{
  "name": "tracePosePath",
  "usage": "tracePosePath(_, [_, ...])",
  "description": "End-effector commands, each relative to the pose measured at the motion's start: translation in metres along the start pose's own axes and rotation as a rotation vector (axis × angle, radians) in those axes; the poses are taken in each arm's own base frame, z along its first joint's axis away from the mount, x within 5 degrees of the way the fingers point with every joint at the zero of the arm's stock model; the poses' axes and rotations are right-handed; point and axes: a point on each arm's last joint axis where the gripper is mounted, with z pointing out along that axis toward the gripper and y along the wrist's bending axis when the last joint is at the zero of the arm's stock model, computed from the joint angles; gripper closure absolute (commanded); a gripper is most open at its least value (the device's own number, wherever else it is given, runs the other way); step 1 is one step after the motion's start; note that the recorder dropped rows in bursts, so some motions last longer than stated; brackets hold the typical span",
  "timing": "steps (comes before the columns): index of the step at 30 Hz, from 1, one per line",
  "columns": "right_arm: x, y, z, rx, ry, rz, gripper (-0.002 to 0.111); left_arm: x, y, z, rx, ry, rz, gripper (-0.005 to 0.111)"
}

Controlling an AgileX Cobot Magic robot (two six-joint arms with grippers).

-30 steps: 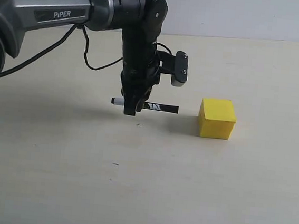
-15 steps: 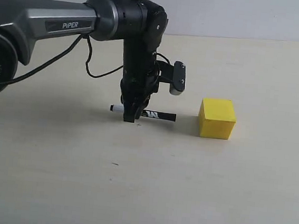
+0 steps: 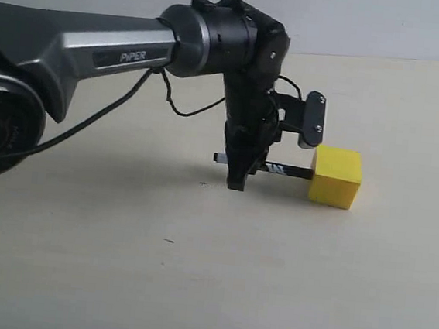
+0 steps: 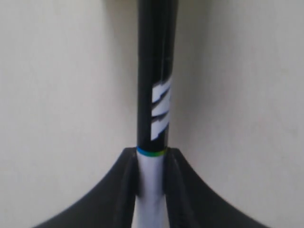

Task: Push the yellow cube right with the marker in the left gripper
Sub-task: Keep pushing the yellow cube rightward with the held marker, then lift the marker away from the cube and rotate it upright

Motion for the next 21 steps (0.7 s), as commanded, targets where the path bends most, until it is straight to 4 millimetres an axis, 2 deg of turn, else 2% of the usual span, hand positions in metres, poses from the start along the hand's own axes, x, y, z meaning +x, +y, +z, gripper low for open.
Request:
tracePosePath(1, [0.000, 0.000, 0.000, 0.005, -0.009, -0.009, 0.108, -0.007, 0.002, -0.007, -0.006, -0.011, -0.019, 0.107])
tracePosePath(5, [0.000, 0.000, 0.000, 0.005, -0.009, -0.009, 0.108, 0.013, 0.007, -0.017, 0.076, 0.058, -0.110, 0.107])
tracePosePath(9, [0.000, 0.000, 0.000, 0.005, -0.009, -0.009, 0.108, 0.020, 0.012, -0.018, 0.068, 0.062, -0.126, 0.107])
tracePosePath(13, [0.000, 0.000, 0.000, 0.005, -0.009, -0.009, 0.108, 0.018, 0.011, -0.018, 0.069, 0.060, -0.129, 0.107])
tracePosePath(21, [0.000, 0.000, 0.000, 0.005, -0.009, -0.009, 0.108, -0.001, -0.001, -0.018, 0.074, 0.051, -0.075, 0.107])
